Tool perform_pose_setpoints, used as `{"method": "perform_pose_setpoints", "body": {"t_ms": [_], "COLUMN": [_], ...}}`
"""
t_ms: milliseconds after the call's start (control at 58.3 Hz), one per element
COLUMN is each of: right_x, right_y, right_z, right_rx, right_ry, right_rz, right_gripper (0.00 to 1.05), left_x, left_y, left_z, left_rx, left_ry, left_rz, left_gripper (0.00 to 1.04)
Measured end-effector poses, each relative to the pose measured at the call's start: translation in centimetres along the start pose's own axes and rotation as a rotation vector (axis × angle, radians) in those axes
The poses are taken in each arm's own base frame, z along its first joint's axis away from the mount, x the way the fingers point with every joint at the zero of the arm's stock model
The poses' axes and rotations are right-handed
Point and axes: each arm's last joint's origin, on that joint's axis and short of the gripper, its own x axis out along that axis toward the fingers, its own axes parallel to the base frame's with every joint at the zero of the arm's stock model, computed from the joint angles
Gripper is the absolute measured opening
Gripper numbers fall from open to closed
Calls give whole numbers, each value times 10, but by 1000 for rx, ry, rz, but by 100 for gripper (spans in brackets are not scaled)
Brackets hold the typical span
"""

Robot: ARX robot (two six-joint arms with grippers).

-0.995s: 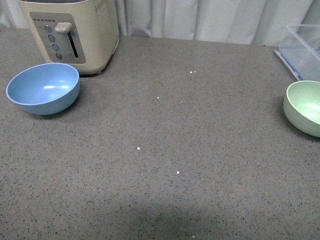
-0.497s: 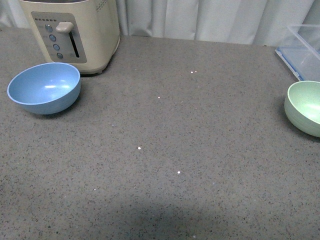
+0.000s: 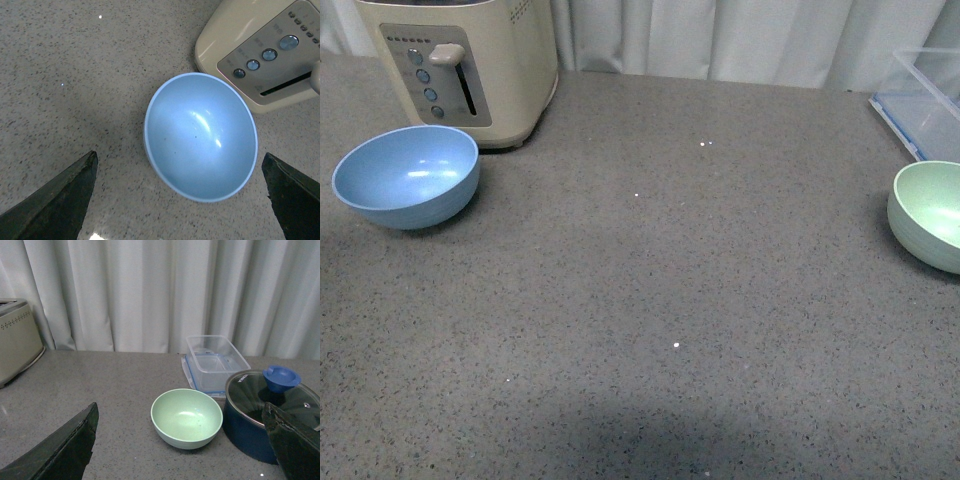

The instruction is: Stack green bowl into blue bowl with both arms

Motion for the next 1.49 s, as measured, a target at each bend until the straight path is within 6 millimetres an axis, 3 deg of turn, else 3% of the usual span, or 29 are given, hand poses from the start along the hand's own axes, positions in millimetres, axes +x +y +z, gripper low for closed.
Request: {"method": "perform_pose_setpoints", "body": {"t_ms": [103,257,1012,1492], "right_x": [0,0,0,0], "right_y": [0,0,0,0], "right_z": [0,0,0,0], "right_rx": [0,0,0,0], "right_ry": [0,0,0,0], "right_rz": [0,0,0,0], "right_gripper": [96,96,96,96], "left_x": [23,40,88,92], "left_y": [-4,-4,-5,-5], "left_z": [-1,-9,-34,-35], "left_rx": [-5,9,75,73], "left_ry": [22,58,169,178], "left_rz": [30,57,106,102], "left_gripper": [98,98,98,28]}}
